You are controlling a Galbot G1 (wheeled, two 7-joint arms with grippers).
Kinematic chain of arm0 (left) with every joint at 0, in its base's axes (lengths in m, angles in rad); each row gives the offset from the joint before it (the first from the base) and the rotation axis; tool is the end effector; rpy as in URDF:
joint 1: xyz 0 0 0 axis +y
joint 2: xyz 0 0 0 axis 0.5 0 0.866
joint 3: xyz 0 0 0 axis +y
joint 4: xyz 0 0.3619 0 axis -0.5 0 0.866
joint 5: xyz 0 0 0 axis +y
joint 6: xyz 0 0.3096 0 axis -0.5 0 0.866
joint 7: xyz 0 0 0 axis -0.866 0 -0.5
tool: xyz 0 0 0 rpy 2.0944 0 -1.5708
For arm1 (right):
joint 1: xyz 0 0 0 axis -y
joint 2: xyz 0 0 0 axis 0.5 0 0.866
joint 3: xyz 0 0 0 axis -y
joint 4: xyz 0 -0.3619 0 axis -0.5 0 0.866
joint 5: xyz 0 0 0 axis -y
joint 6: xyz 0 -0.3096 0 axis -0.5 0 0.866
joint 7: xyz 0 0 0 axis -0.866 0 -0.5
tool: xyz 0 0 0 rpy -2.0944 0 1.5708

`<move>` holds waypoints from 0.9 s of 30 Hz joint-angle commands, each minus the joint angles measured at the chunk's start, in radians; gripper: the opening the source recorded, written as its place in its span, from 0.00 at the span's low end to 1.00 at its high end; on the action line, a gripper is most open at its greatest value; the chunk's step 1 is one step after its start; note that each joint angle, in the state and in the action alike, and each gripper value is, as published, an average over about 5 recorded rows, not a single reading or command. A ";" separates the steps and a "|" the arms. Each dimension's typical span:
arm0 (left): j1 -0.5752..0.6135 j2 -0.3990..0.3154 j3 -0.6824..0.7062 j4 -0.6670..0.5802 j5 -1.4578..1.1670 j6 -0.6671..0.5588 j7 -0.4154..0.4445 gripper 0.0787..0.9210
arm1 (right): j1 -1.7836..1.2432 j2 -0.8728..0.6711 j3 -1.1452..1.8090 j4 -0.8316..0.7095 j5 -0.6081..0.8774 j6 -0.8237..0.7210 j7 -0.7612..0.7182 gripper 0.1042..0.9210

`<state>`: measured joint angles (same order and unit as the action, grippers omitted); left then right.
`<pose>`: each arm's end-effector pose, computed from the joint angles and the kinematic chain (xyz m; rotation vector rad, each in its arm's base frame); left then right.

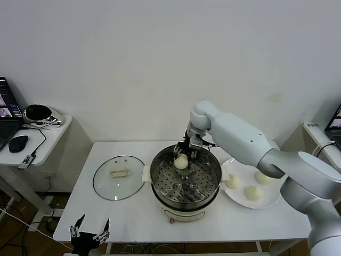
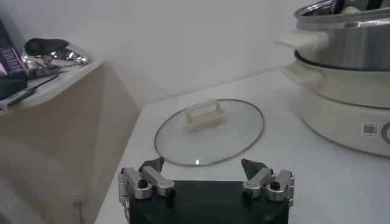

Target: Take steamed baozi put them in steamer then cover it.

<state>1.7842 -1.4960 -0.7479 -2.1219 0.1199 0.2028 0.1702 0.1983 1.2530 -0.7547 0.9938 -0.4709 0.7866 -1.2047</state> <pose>0.0595 0.0734 -0.3171 -0.0147 -2.7083 -0.3689 0.5752 0.0702 -0.1151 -2.0380 0.4361 -2.2241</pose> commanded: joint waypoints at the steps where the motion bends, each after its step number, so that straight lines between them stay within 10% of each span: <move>1: 0.000 0.000 0.001 0.002 0.001 0.001 0.000 0.88 | 0.025 -0.019 0.024 0.052 0.090 -0.119 -0.072 0.78; 10: -0.006 0.004 -0.001 0.013 0.002 0.003 0.006 0.88 | 0.101 -0.130 0.081 0.180 0.282 -0.260 -0.142 0.88; 27: -0.021 0.027 0.007 -0.010 -0.002 0.020 0.038 0.88 | 0.175 -0.635 -0.001 0.387 0.597 -1.122 -0.140 0.88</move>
<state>1.7624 -1.4692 -0.7395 -2.1323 0.1177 0.2234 0.2063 0.3633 0.8433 -0.7443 1.2900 -0.0098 0.0788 -1.3277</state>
